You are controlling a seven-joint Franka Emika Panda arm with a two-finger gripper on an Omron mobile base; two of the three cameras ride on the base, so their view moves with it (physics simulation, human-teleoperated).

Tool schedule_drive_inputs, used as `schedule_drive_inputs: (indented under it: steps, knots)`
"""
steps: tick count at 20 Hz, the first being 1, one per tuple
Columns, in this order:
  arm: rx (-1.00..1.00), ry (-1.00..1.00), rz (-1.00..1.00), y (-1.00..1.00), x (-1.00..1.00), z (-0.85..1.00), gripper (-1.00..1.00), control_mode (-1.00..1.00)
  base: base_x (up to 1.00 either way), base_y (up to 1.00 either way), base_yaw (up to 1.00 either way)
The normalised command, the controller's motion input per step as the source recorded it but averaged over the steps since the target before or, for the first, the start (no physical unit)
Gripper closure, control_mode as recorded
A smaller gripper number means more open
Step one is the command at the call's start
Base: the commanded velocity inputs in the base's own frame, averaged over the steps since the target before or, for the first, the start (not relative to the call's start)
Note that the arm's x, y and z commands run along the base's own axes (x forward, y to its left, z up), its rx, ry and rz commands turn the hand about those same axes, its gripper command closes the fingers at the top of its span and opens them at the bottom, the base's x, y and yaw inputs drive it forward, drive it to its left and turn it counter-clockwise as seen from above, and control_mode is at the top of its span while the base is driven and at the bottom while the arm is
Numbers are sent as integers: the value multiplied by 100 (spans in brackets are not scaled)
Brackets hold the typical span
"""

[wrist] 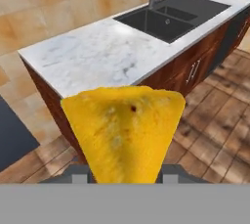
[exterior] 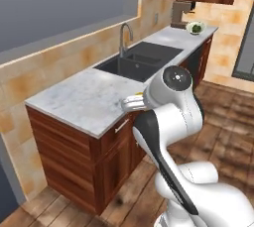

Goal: Pick the cheese from the fridge and the cheese grater from the cabinet and place them next to the salad bowl.

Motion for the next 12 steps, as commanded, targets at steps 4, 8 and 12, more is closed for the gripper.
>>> schedule_drive_inputs:
  steps: [4,8,12]
  knots:
    - [0,0,0,0,0,0,100,100,80,0,-32]
    - [0,0,0,0,0,0,100,100,82,-14,-24]
    - [0,0,0,0,0,0,100,100,79,-43,-13]
